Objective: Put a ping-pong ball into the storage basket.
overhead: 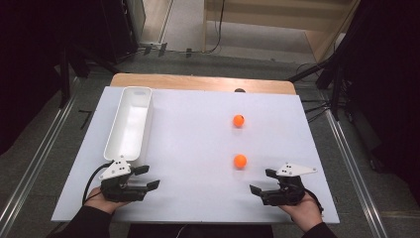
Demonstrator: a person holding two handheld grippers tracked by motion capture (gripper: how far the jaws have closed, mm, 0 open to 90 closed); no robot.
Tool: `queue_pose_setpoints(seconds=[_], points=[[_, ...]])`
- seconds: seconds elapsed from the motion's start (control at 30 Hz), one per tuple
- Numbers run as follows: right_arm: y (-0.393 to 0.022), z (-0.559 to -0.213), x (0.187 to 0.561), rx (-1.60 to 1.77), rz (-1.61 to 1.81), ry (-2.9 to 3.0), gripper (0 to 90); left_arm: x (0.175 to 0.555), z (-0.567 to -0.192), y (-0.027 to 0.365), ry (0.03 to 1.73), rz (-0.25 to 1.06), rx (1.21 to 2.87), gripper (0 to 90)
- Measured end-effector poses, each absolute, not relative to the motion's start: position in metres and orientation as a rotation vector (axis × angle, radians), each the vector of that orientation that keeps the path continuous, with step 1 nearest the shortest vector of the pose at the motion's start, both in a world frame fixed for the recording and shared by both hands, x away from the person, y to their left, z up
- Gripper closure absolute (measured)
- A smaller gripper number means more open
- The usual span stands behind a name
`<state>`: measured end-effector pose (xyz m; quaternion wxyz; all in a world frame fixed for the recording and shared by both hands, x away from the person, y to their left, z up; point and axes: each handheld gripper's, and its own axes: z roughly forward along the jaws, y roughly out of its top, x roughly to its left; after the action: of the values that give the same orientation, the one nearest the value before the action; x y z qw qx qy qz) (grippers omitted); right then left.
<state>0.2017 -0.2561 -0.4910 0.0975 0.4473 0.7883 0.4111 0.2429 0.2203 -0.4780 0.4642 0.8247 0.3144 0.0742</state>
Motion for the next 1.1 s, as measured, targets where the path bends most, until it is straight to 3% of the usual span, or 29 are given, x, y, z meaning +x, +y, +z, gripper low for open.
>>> queue_pose_setpoints(seconds=[0.7,0.73,1.1], points=[[-0.255,-0.492,0.202,1.319,1.202,2.355,12.3,0.241,-0.468,0.206,0.727,0.17,2.035,32.5],[-0.254,-0.492,0.202,1.322,1.2,2.353,12.3,0.241,-0.467,0.204,0.718,0.171,2.041,27.5],[-0.254,-0.493,0.202,1.317,1.196,2.361,12.3,0.243,-0.461,0.193,0.65,0.154,2.011,23.9]])
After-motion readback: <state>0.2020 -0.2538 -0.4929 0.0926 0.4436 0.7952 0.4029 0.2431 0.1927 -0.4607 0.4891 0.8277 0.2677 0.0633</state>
